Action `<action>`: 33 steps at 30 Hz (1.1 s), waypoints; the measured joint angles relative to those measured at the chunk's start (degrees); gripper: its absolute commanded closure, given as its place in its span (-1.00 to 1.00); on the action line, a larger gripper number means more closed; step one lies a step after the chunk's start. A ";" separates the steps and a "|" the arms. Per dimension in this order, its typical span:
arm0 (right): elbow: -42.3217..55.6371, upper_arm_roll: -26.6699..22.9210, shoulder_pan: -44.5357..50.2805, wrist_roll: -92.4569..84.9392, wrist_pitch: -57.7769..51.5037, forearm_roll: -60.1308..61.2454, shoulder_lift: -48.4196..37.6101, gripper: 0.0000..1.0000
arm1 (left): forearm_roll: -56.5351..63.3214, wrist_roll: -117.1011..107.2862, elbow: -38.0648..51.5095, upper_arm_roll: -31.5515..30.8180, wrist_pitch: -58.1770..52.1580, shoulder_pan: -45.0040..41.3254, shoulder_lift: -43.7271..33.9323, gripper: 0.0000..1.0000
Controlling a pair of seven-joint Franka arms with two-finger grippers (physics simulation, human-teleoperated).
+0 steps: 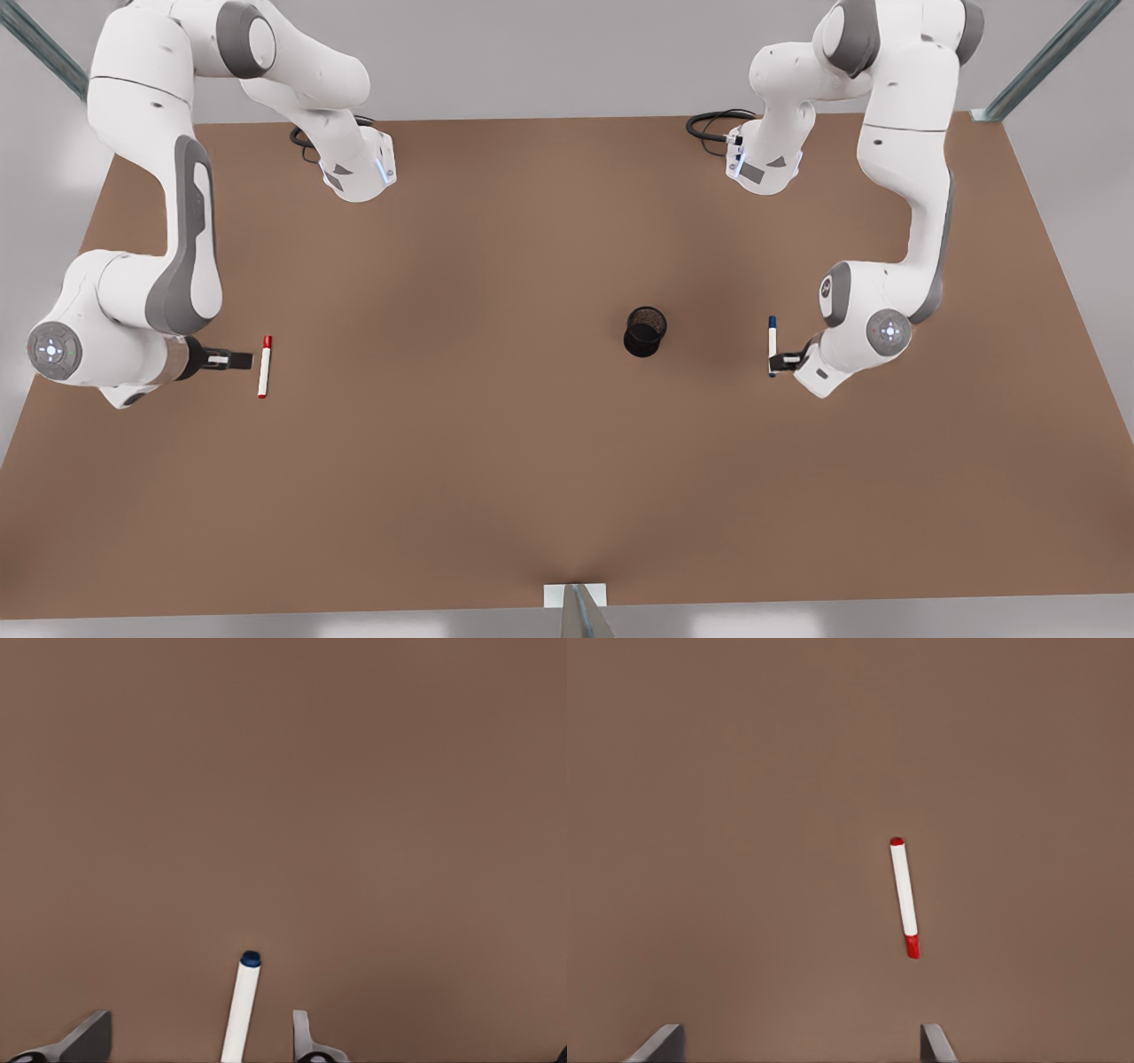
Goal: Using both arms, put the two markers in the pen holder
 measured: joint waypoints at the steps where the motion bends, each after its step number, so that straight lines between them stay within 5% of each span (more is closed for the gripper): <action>1: 0.02 0.01 -0.04 -0.20 0.95 0.02 0.98 -1.00 | -0.01 -0.08 -1.22 -0.03 1.58 -0.04 -0.02 -1.00; 12: -3.34 0.72 -2.82 -2.88 12.79 -0.58 9.99 -1.00 | -0.04 -0.69 -6.46 -0.25 12.77 -0.98 2.85 -0.92; 21: -11.02 2.91 -7.55 -6.21 27.49 -0.73 11.28 -0.97 | -0.01 -0.85 -7.14 -0.25 16.53 -1.06 4.97 -0.21; 33: -10.63 2.91 -7.82 -11.16 35.91 -0.71 14.92 -0.59 | 0.11 -0.84 -7.14 -0.25 17.43 -1.06 5.05 0.29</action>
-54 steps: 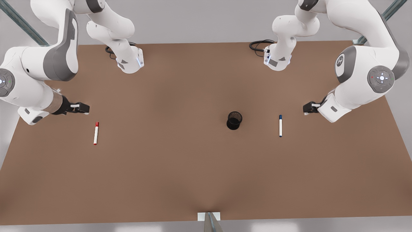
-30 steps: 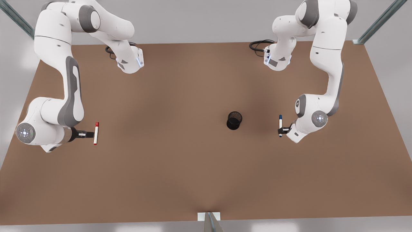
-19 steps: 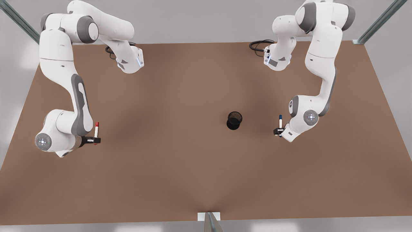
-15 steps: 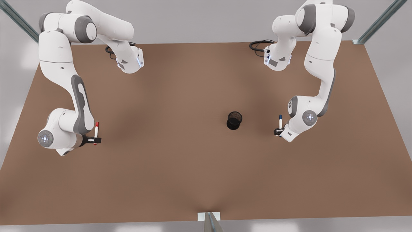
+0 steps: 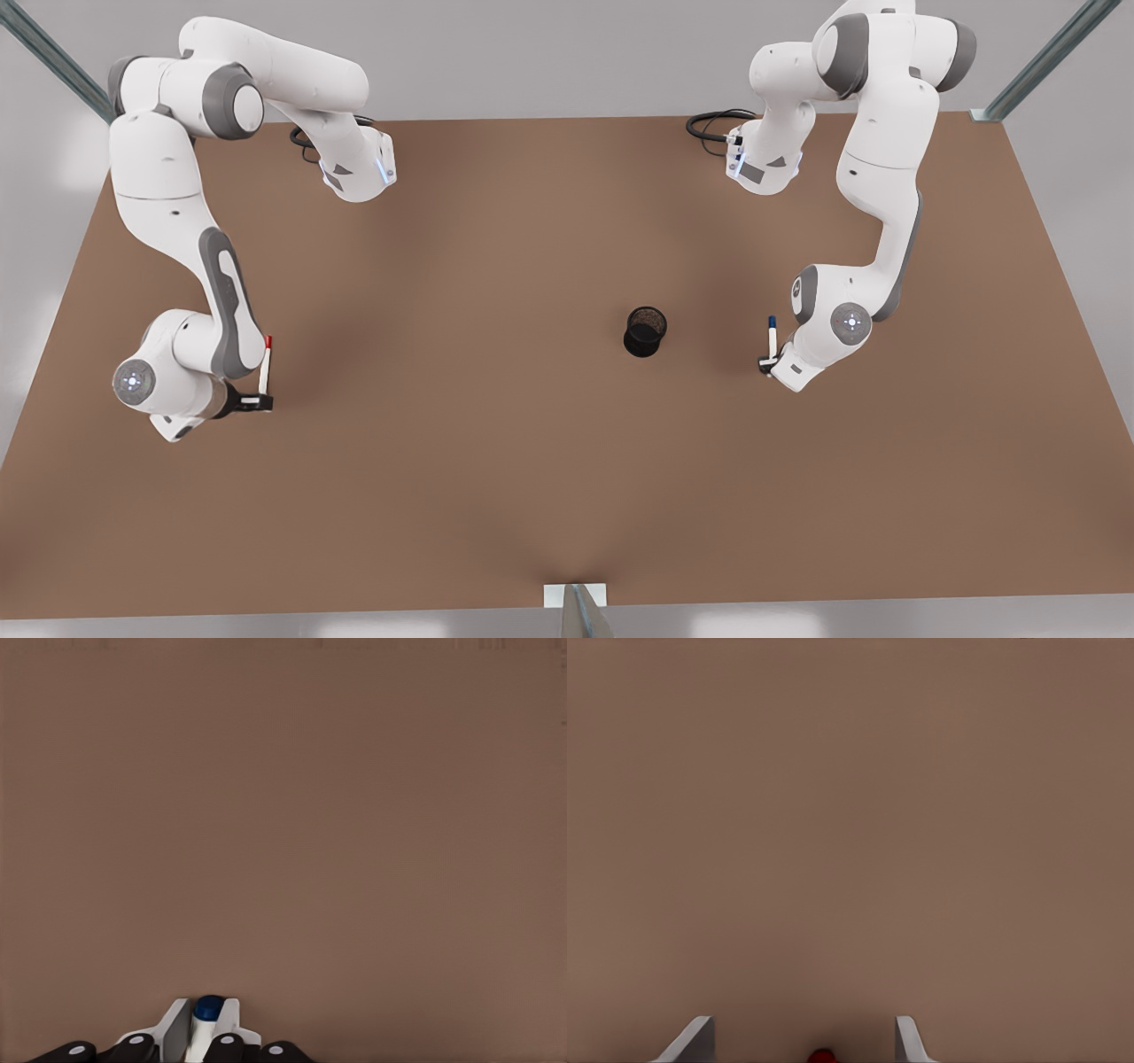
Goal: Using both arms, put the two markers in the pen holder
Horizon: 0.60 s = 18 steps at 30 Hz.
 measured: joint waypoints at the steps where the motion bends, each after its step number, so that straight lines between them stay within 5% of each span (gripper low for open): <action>1: -0.01 0.00 0.00 -0.30 0.31 0.03 0.21 -0.57 | 0.00 0.00 0.00 0.00 0.02 0.00 0.00 0.29; 18: -5.97 4.02 -4.60 -3.43 1.64 0.00 -2.28 -0.32 | 1.08 -1.01 0.00 0.01 0.27 -0.01 0.08 0.57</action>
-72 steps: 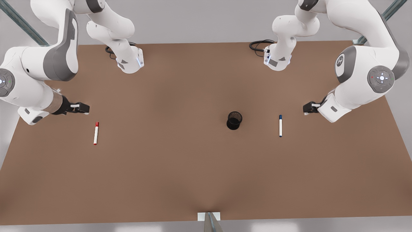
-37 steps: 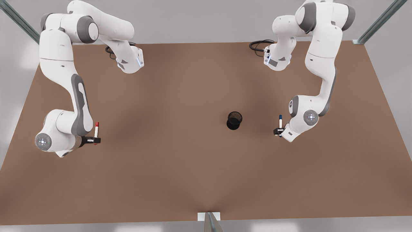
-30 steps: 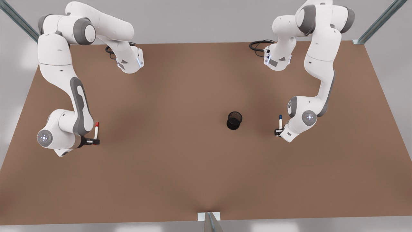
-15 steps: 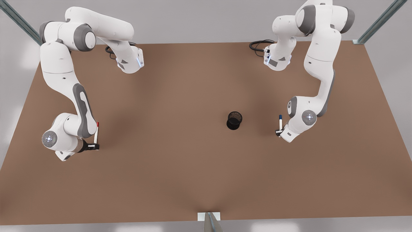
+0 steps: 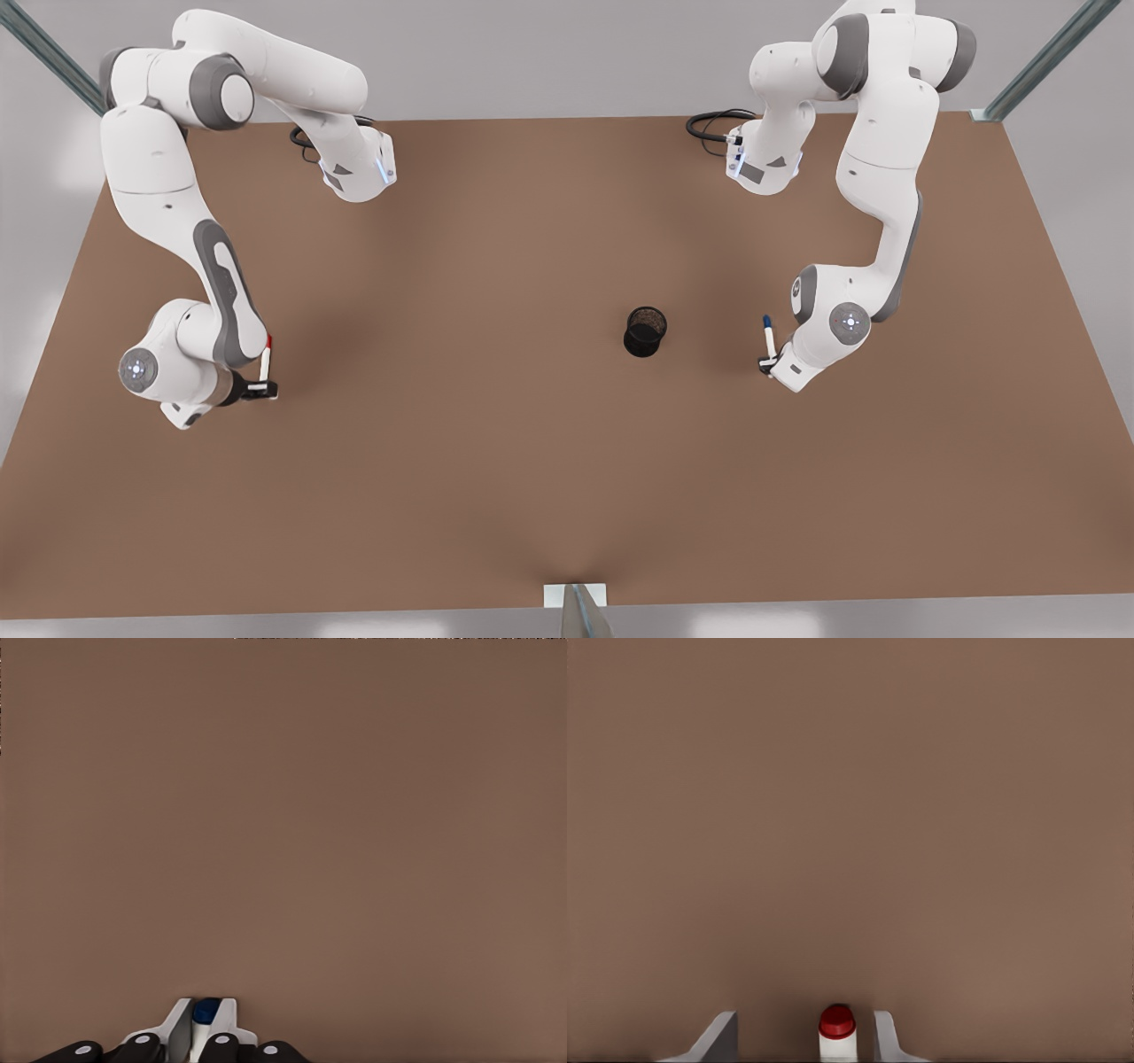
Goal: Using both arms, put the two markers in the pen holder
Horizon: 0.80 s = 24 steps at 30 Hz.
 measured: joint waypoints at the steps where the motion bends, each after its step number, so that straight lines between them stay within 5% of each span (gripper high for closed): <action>1: -0.06 0.01 -0.05 -0.11 0.01 -0.27 -0.05 -0.28 | 0.03 -0.12 0.00 -0.01 0.01 0.00 0.00 0.57; 10: -1.58 0.02 -0.73 -0.81 1.70 -2.11 0.17 -0.07 | 0.11 -0.95 1.34 -0.26 -0.83 0.00 -2.39 0.57; 15: -1.50 0.02 -0.69 -1.07 2.15 -2.25 0.24 0.22 | -0.36 -0.68 17.42 -3.57 -13.92 -0.60 -5.64 0.57; 24: -1.45 0.02 -0.73 -1.32 2.37 -2.29 0.58 0.25 | -0.71 -2.52 29.83 -10.27 -30.94 -4.55 -6.64 0.57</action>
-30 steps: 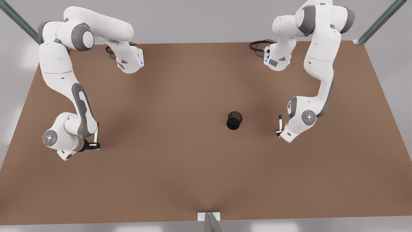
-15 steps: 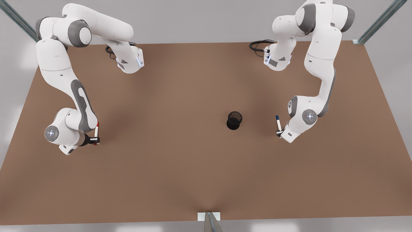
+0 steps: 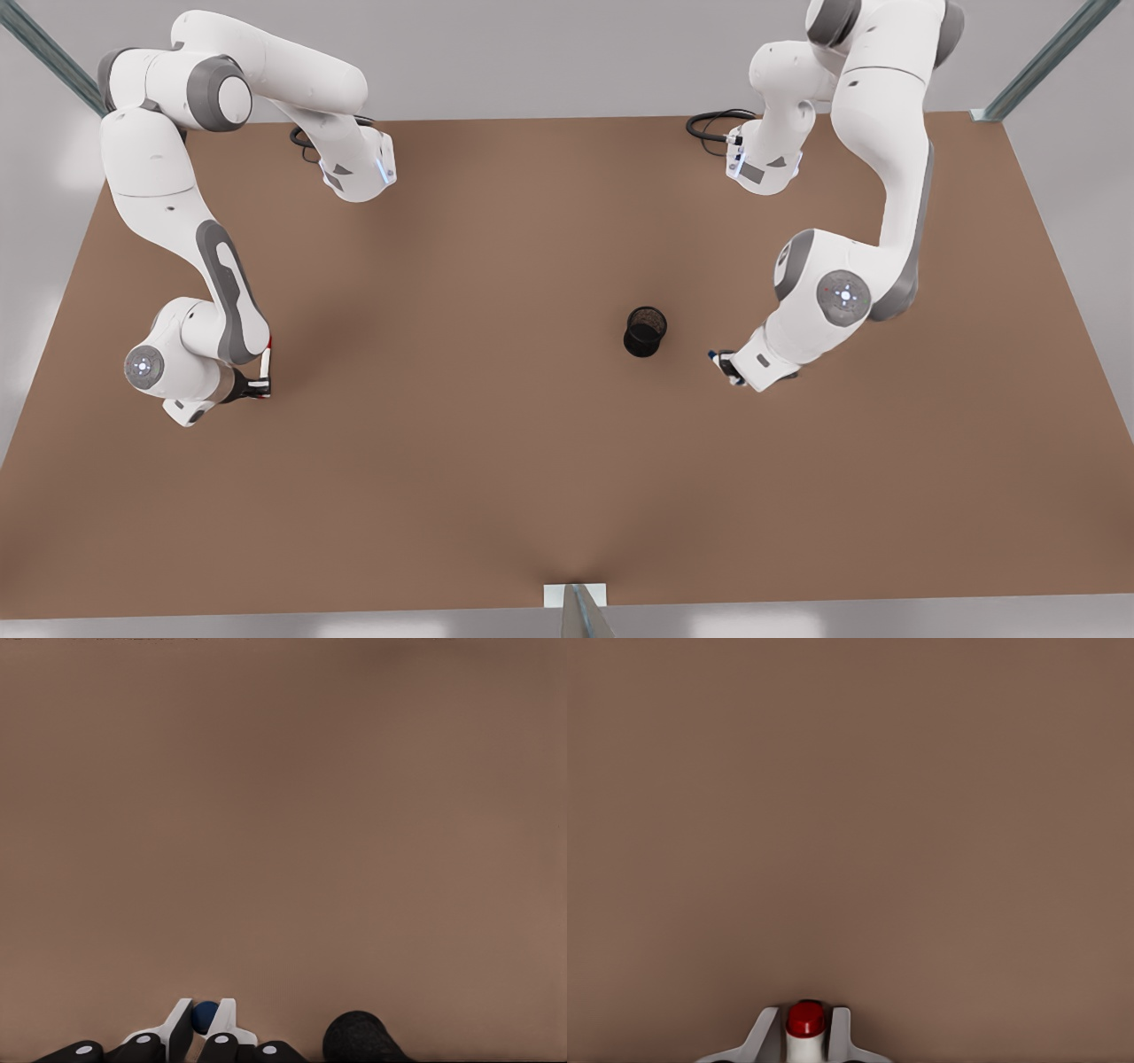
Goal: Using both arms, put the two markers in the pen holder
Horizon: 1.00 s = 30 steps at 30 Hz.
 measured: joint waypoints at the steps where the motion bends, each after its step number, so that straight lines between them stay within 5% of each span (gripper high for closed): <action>1: 0.03 0.00 -0.01 -0.03 0.02 0.01 0.01 0.35 | 0.12 -0.63 1.16 -0.05 -0.92 -1.42 0.03 0.57; 4: 0.12 0.01 0.04 -0.39 -0.02 0.32 0.00 0.56 | 0.28 -3.23 2.87 -0.11 -2.88 -5.41 -0.17 0.57; 13: 0.46 0.04 0.06 -1.71 -0.30 0.77 -0.50 0.57 | -0.08 -12.01 -0.67 -0.27 -4.43 -12.08 -1.00 0.57; 30: 2.64 4.64 0.04 -2.74 -8.00 1.21 -9.00 0.57 | -0.10 -20.98 -3.90 -0.01 -0.64 -10.09 0.72 0.57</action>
